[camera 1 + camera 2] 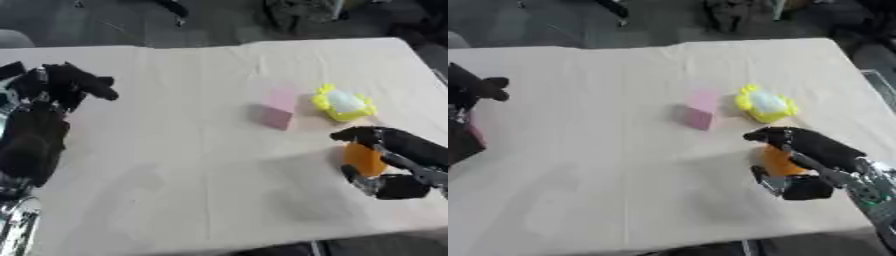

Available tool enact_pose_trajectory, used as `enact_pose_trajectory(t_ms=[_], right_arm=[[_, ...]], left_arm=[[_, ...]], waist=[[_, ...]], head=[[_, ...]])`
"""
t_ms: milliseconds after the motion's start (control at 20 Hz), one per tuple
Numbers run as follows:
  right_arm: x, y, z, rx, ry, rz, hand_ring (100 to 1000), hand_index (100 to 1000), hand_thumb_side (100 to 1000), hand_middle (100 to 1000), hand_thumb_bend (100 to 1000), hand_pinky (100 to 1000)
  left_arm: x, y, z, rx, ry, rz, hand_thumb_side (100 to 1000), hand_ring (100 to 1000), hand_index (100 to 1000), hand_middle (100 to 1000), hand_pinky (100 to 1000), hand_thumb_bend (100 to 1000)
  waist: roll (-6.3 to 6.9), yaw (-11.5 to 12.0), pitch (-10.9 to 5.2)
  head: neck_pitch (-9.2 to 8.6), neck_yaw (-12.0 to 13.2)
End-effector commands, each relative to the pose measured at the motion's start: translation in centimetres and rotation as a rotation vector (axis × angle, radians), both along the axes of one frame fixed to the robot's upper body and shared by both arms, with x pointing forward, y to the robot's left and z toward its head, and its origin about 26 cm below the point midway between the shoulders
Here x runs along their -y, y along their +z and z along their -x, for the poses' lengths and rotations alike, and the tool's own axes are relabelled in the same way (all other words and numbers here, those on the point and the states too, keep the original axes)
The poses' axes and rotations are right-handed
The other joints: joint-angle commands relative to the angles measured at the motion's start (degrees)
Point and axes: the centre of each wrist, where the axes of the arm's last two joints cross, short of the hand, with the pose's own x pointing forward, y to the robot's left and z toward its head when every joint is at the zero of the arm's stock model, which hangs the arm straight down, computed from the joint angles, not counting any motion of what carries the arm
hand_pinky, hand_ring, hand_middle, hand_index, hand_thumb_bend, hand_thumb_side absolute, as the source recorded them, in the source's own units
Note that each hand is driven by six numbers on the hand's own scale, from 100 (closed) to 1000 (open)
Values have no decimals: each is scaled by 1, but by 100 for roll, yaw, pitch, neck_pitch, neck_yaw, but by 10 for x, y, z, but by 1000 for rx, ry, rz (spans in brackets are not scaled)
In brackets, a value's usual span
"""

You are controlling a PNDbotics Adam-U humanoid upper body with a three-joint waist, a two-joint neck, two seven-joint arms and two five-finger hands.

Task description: Pick up the objects with one hand, pass them to the other hand, and then place them into the box on the other side of the table.

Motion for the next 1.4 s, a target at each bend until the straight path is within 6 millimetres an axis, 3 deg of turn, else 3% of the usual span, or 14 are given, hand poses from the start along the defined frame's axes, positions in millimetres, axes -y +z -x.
enact_pose_trajectory(t_ms=[50,550,1000,1100,1300,1350,1400], right_arm=[[12,4,0,21,-55,12,832,946,848,833,100,874],[45,-17,4,-14,-230,20,837,944,834,835,100,874],[57,-31,8,-41,-296,40,834,924,787,822,100,874],[57,-34,8,-46,-303,47,803,886,630,783,100,869],[57,-37,7,-28,-318,53,725,787,192,659,100,849],[57,-37,7,-14,-322,52,665,719,107,588,100,835],[56,-37,7,1,-325,51,646,703,100,566,100,830]], left_arm=[[-2,5,1,24,1,-6,644,598,660,514,835,751],[-1,5,1,26,-2,-8,644,600,660,515,836,750],[-1,5,1,30,-3,-9,644,602,660,516,837,749],[-1,5,1,30,-3,-10,645,602,660,516,837,744],[-1,5,1,31,-3,-9,645,602,659,516,837,742],[-1,5,1,31,-3,-9,646,602,659,516,837,742],[0,5,1,31,-4,-9,646,602,659,516,837,741]], waist=[[-4,1,-80],[1,28,-40],[6,30,-10],[8,30,-6],[14,36,-1],[14,40,1],[14,43,1]], head=[[-10,5],[-10,-23],[-10,-31],[-10,-37],[-10,-47],[-10,-49],[-10,-52]])
